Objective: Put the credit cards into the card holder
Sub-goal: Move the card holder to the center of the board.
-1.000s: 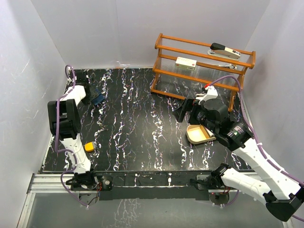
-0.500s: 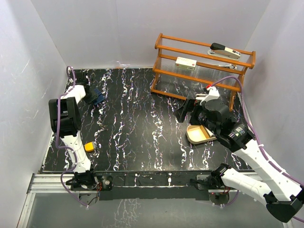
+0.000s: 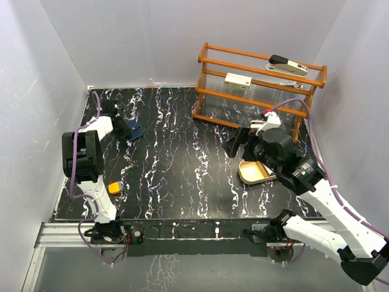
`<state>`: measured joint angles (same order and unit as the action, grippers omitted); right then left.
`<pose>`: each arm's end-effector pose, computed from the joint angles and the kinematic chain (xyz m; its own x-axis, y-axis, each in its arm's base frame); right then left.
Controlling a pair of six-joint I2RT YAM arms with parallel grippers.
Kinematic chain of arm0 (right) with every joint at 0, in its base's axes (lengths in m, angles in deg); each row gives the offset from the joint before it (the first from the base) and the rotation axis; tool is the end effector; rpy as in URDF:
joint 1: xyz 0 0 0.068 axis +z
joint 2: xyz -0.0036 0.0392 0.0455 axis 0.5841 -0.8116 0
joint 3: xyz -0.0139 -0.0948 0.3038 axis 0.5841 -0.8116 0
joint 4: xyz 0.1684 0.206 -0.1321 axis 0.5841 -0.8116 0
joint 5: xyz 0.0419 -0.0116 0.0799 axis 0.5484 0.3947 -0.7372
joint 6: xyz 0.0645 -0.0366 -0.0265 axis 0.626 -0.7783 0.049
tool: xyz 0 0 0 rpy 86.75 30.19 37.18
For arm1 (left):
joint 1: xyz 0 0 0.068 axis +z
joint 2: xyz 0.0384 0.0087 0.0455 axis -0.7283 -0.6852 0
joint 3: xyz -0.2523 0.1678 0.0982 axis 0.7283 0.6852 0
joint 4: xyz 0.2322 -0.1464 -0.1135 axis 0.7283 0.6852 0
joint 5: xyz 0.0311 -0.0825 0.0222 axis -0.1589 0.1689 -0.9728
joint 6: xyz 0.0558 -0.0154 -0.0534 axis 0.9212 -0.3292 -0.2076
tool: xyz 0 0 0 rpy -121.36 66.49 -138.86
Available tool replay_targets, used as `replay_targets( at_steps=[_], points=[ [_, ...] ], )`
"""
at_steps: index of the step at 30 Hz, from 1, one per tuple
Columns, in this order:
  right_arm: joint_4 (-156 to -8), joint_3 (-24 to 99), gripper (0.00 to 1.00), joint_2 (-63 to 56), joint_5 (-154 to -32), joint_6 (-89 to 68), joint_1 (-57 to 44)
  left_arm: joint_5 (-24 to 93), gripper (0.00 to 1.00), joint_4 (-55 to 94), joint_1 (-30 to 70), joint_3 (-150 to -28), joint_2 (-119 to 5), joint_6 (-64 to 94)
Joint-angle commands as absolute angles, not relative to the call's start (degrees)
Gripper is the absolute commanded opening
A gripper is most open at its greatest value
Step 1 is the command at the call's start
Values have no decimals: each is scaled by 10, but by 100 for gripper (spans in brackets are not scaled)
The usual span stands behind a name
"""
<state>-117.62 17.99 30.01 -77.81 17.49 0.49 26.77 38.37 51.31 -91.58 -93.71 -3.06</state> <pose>0.1717 0.1142 0.3816 -0.5788 0.2770 -0.7670 -0.1882 0.8698 0.4561 0.4803 0.0380 0.1639 -0.6635 -0.5469 -0.5105 -0.4630 0.8362 -0.2940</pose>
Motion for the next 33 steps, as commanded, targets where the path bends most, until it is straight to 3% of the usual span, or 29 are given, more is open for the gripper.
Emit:
replay_targets(
  at_steps=[1,10,22,33],
  points=[
    [-1165,188,97,292,-780,176,2,313,4,455,474,-851,-917,-15],
    [-1183,183,90,258,-821,190,2,339,2,447,376,-749,-831,-42],
    [-1170,167,63,203,-876,232,3,385,3,431,287,-608,-681,-103],
    [-1144,173,54,140,-872,246,4,459,4,407,251,-542,-615,-141]
  ],
)
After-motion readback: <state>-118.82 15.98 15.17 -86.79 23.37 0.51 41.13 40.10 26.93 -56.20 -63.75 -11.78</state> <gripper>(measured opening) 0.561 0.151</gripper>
